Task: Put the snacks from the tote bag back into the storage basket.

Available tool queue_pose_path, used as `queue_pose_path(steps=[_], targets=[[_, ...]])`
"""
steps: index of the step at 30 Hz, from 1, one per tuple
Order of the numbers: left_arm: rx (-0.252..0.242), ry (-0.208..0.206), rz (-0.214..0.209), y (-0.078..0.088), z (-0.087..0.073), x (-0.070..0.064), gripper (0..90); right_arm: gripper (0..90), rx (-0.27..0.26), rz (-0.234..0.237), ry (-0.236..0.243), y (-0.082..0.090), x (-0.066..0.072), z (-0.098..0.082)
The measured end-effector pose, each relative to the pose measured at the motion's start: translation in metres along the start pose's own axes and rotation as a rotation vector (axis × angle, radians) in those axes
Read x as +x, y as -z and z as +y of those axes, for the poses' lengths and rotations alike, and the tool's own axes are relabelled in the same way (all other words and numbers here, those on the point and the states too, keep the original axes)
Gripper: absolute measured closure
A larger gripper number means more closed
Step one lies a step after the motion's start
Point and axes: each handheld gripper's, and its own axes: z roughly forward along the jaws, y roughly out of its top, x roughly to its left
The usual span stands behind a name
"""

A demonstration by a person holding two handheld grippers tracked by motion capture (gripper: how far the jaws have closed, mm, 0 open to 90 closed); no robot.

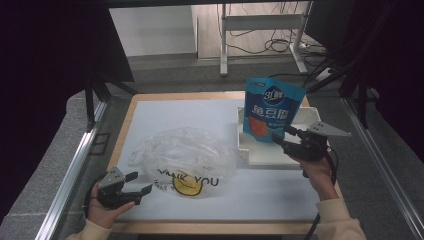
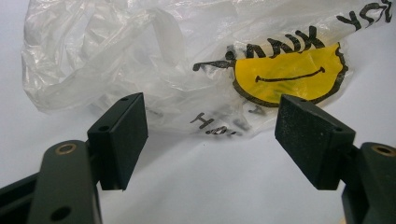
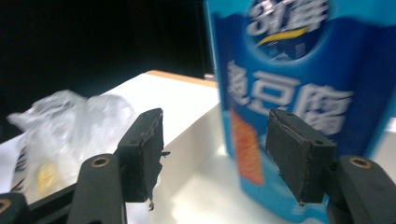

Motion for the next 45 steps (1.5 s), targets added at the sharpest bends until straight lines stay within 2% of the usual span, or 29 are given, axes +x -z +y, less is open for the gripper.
queue_pose_path(steps=[5,7,8,17,28,34,45], targets=[[0.001,0.001,0.0,0.0,0.0,0.0,25.5,36.8,0.027,0.067,0.002,-0.009,0.02,-0.017],[0.0,0.001,0.001,0.001,0.0,0.0,25.5,36.7,0.035,0.076,0.005,-0.01,0.023,-0.02],[0.0,0.001,0.002,0.001,0.0,0.001,25.4,36.7,0.057,0.096,0.01,-0.015,0.031,-0.028],[0.001,0.001,0.004,0.001,-0.001,0.001,25.5,36.4,0.131,0.168,0.021,-0.025,0.058,-0.06],[-0.003,-0.002,0.008,0.003,-0.002,0.001,25.5,36.1,0.185,0.183,0.004,-0.03,0.066,-0.083],[-0.002,-0.002,0.009,0.003,-0.002,0.001,25.5,36.1,0.199,0.181,0.009,-0.033,0.067,-0.087],[-0.005,-0.001,0.012,0.003,-0.002,0.002,25.5,35.2,0.194,0.171,0.006,-0.03,0.065,-0.087]])
